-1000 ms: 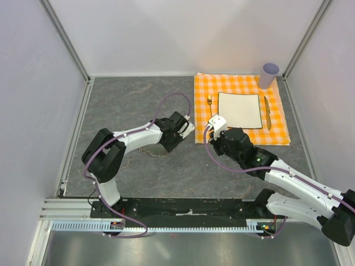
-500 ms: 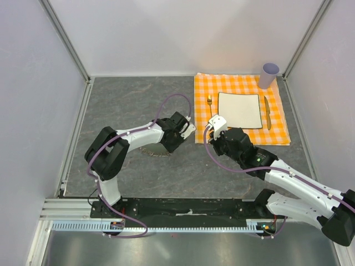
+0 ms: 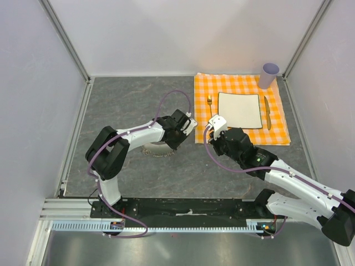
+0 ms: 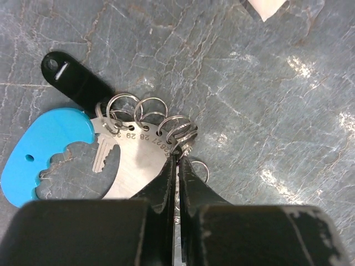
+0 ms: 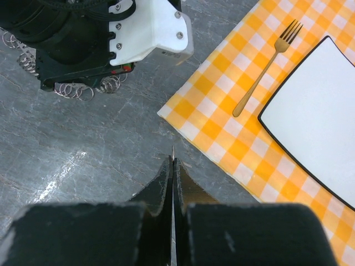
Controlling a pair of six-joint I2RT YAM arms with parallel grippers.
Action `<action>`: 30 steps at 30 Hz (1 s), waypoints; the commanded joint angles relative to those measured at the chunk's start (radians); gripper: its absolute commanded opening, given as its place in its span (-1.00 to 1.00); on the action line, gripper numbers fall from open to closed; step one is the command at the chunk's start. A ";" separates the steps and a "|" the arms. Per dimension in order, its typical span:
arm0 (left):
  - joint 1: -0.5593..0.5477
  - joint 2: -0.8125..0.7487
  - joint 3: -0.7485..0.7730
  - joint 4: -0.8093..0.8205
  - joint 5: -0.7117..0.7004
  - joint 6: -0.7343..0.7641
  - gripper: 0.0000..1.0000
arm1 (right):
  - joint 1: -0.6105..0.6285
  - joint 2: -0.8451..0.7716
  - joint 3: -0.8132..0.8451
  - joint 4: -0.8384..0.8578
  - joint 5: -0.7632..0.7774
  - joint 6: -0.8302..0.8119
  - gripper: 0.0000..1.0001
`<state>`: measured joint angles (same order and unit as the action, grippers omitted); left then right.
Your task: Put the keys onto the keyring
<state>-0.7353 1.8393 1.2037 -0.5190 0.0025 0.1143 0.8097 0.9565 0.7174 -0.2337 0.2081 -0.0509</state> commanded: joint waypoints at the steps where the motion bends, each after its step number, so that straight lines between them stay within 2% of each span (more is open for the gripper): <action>1: 0.002 0.012 0.027 0.051 -0.084 -0.099 -0.96 | 0.002 -0.009 -0.003 0.040 0.007 0.013 -1.00; 6: 0.043 -0.012 0.000 0.071 -0.179 -0.244 -0.96 | 0.002 -0.001 -0.003 0.040 0.005 0.013 -1.00; 9: 0.088 -0.028 -0.010 0.094 -0.130 -0.295 -0.96 | 0.003 -0.001 -0.003 0.040 0.005 0.013 -1.00; 14: 0.091 -0.064 -0.019 0.106 -0.081 -0.301 -0.96 | 0.000 -0.004 -0.003 0.040 0.010 0.011 -1.00; 20: 0.086 -0.118 -0.044 0.114 -0.016 -0.252 -0.96 | 0.002 -0.004 -0.003 0.040 0.011 0.011 -1.00; 25: 0.085 -0.276 -0.062 0.093 0.033 -0.151 -0.96 | 0.002 -0.010 -0.006 0.045 -0.016 0.003 -1.00; 30: 0.085 -0.458 -0.096 0.074 0.089 0.005 -0.96 | 0.002 -0.042 -0.013 0.069 -0.127 -0.024 -1.00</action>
<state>-0.6472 1.5368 1.1217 -0.4583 0.0124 -0.0357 0.8097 0.9546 0.7124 -0.2295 0.1703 -0.0559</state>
